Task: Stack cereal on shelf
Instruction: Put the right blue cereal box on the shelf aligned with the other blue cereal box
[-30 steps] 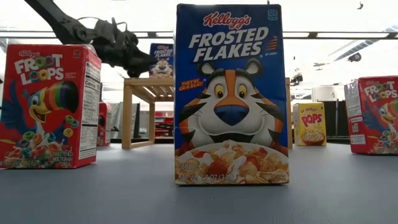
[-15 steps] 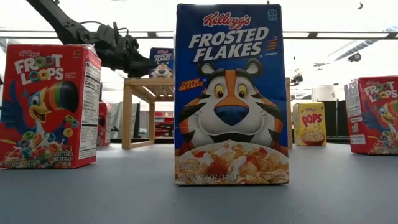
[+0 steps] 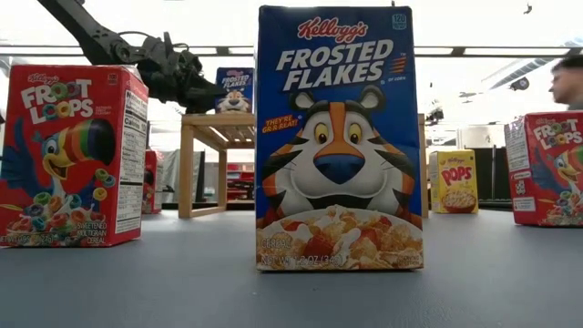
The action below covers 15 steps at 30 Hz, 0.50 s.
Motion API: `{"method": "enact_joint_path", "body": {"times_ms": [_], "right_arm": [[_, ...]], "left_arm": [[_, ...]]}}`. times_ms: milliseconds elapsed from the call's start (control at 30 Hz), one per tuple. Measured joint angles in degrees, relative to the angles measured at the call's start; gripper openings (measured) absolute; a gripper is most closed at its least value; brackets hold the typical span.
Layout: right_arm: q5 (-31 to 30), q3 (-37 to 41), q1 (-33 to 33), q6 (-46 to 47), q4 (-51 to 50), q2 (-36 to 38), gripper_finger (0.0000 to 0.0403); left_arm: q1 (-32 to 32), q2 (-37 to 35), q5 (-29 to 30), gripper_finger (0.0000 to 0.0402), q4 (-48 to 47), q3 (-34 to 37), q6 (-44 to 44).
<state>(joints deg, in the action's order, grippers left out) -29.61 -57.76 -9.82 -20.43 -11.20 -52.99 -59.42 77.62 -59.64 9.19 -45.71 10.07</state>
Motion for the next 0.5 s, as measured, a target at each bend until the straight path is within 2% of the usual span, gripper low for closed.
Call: {"method": "enact_joint_path", "body": {"times_ms": [300, 500], "right_arm": [[0.0, 0.0, 0.0, 0.1, 0.1, 0.0, 0.0274], [0.0, 0.0, 0.0, 0.2, 0.4, 0.0, 0.0274]], "left_arm": [[0.0, 0.0, 0.2, 0.0158, 0.0, 0.3, -0.5], [0.0, 0.0, 0.6, 0.0178, -0.8, 0.5, -0.8]]}}
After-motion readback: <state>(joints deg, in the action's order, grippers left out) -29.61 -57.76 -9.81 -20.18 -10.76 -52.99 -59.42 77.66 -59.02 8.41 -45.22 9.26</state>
